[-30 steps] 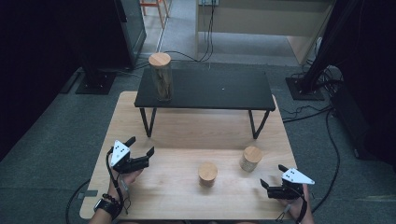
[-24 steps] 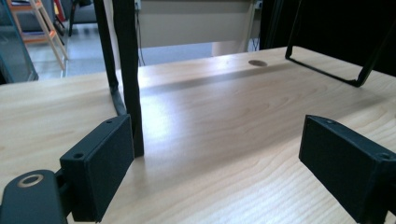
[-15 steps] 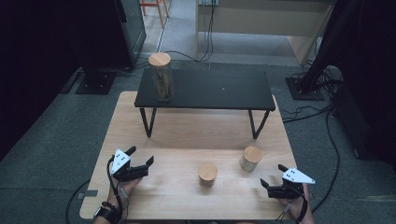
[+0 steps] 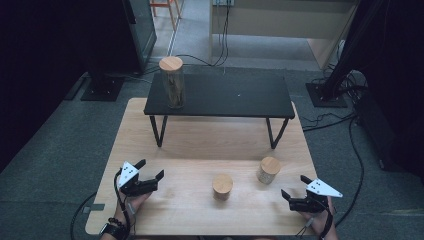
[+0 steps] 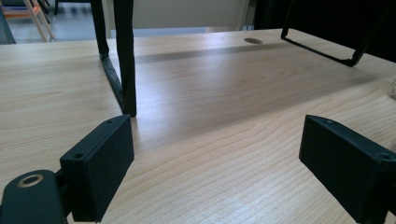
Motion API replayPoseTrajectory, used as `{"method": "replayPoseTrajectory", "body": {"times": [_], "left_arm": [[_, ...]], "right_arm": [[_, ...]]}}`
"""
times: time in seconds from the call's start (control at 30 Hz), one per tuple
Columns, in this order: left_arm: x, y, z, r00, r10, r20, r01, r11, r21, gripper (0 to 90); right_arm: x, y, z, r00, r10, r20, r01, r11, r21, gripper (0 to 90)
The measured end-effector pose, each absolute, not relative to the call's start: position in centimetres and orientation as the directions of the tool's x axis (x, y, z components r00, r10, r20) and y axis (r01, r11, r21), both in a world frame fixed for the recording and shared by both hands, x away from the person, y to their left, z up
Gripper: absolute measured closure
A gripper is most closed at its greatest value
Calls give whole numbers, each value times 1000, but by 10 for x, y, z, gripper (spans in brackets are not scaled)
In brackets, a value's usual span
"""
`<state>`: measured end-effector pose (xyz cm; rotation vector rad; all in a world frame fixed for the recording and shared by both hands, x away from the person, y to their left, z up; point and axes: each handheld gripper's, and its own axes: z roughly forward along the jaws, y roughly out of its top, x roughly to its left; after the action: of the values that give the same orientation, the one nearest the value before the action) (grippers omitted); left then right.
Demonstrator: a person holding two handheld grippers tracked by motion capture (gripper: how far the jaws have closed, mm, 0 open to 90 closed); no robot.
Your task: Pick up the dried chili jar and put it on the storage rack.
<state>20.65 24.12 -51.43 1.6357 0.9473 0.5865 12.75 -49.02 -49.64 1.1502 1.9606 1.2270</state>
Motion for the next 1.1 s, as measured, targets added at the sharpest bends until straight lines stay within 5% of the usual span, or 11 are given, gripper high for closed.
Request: {"method": "replayPoseTrajectory", "body": {"times": [1.1], "left_arm": [[204,242,-516,567,819,-87,266,-82,960,102]], "right_arm": [[114,-452,-464,-556,830,-54,307,266,914,28]]}}
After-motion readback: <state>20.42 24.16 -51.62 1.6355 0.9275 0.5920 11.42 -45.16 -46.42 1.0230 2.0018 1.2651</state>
